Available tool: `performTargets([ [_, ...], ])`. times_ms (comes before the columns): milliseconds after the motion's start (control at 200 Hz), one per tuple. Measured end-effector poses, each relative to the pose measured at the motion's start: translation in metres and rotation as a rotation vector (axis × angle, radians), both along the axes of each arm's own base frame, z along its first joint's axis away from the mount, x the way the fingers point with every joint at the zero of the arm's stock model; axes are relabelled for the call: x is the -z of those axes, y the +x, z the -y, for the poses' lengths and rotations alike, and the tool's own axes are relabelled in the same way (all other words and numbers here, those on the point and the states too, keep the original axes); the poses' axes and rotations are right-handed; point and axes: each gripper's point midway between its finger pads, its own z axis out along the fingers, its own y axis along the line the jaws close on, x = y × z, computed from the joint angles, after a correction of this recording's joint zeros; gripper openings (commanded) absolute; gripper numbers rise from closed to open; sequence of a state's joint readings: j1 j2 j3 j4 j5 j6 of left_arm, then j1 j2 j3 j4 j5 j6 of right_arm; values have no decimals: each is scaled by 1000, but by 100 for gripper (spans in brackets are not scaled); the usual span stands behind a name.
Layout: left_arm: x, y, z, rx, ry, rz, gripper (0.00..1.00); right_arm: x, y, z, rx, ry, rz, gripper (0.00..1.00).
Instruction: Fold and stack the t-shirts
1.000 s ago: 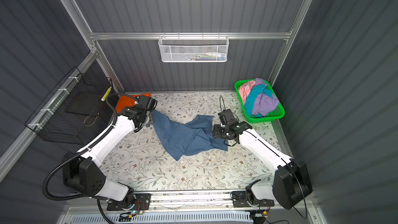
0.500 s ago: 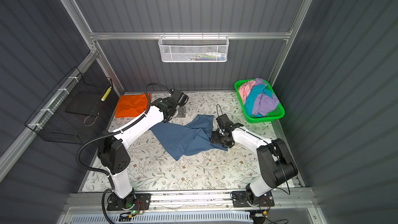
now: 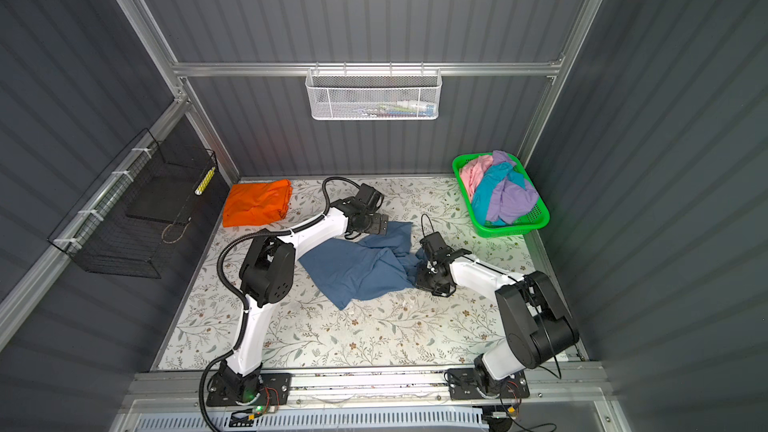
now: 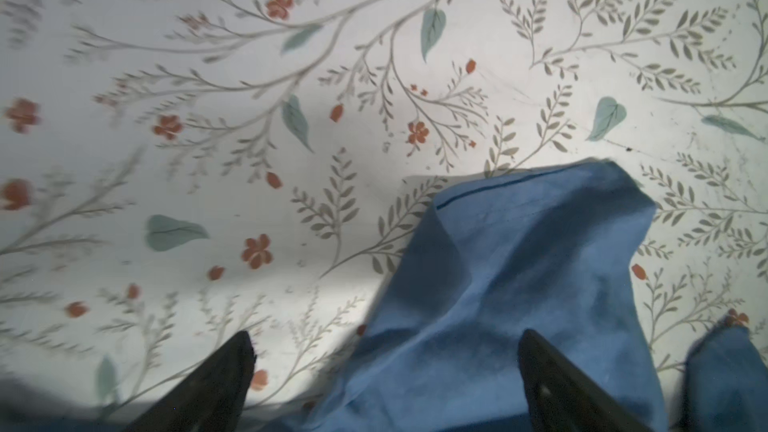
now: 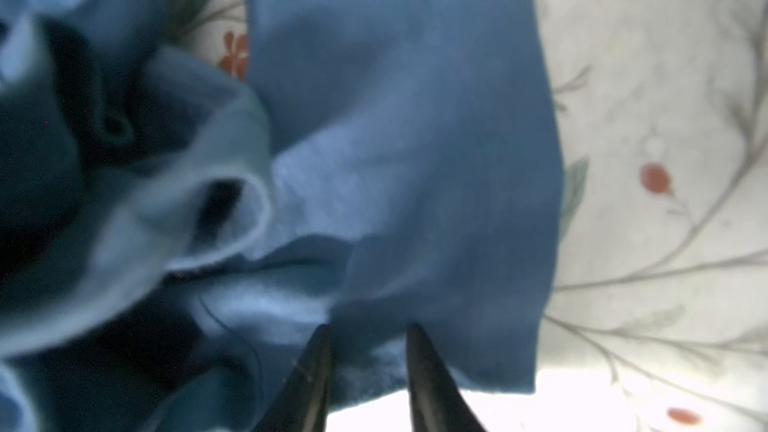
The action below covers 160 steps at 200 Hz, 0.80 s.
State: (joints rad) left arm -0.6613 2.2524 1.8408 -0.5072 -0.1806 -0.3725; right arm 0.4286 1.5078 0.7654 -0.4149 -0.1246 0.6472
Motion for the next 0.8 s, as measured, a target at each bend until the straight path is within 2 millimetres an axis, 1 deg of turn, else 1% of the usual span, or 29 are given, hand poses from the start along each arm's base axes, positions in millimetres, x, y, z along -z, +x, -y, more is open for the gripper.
performTargets([
  [115,13,2,5,15,-28,-25,99,-5,-3,2,17,8,10,8],
  [205,19,3,8,24,-51,-35,93,-9,-5,5,31,11,21,3],
  [250,21,5,9,24,-63,-38,85,-11,-6,7,35,8,25,0],
  [310,25,8,9,23,-80,-47,76,-13,-8,10,41,4,28,0],
  [385,30,13,7,8,-106,-56,60,-16,-11,13,46,-3,28,0],
  [470,33,18,5,-2,-129,-59,31,-22,-14,18,54,-11,39,0],
  [525,34,20,5,-9,-147,-65,9,-26,-15,21,61,-16,50,0],
  [555,35,21,4,-7,-152,-68,0,-27,-16,23,65,-18,55,0],
  [605,38,23,4,-4,-161,-73,0,-31,-18,27,73,-25,61,0],
  [686,36,26,5,-10,-180,-76,0,-36,-20,35,92,-40,72,0],
  [801,35,33,-3,-26,-194,-83,0,-46,-24,52,127,-69,94,0],
])
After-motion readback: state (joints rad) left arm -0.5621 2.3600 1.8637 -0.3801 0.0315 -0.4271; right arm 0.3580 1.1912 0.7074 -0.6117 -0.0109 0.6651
